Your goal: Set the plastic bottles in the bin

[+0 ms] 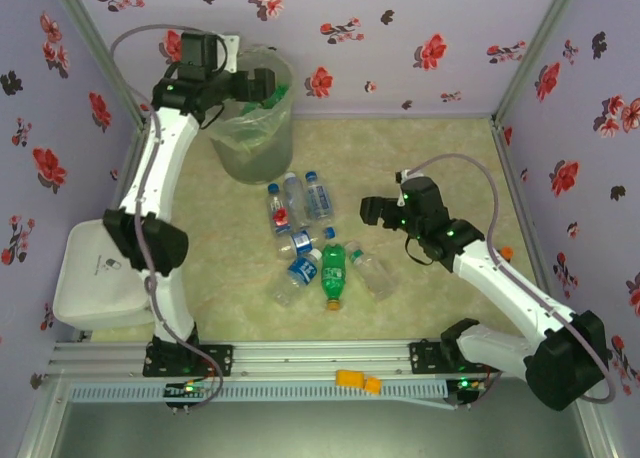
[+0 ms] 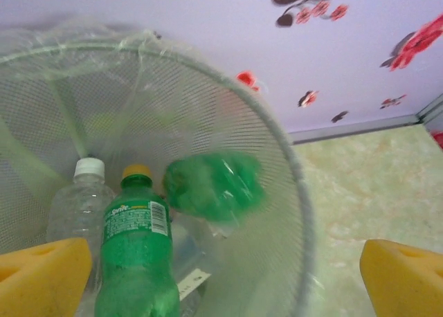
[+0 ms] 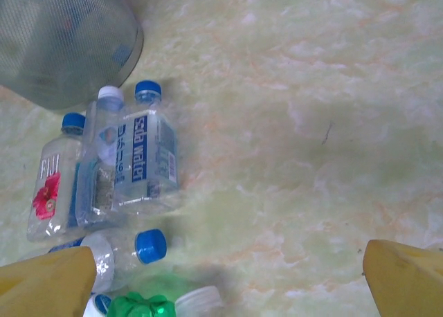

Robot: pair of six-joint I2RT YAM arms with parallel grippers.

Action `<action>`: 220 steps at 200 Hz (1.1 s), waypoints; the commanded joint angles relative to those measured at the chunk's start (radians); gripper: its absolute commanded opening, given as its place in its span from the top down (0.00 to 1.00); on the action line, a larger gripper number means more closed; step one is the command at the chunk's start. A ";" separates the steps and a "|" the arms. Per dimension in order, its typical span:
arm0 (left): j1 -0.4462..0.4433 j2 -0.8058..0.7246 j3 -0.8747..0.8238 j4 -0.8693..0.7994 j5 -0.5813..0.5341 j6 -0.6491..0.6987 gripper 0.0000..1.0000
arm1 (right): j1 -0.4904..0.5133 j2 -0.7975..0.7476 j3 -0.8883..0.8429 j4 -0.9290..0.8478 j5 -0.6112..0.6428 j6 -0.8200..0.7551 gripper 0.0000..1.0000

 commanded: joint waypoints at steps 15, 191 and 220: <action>-0.090 -0.336 -0.359 0.261 0.001 -0.017 0.00 | 0.006 -0.020 -0.042 -0.122 -0.108 -0.017 0.00; -0.534 -0.551 -1.578 1.083 -0.293 -0.745 0.00 | 0.182 0.077 -0.164 -0.295 -0.118 0.017 0.11; -0.543 -0.506 -1.491 1.007 -0.275 -0.684 0.00 | 0.201 0.097 -0.179 -0.302 -0.093 0.021 0.15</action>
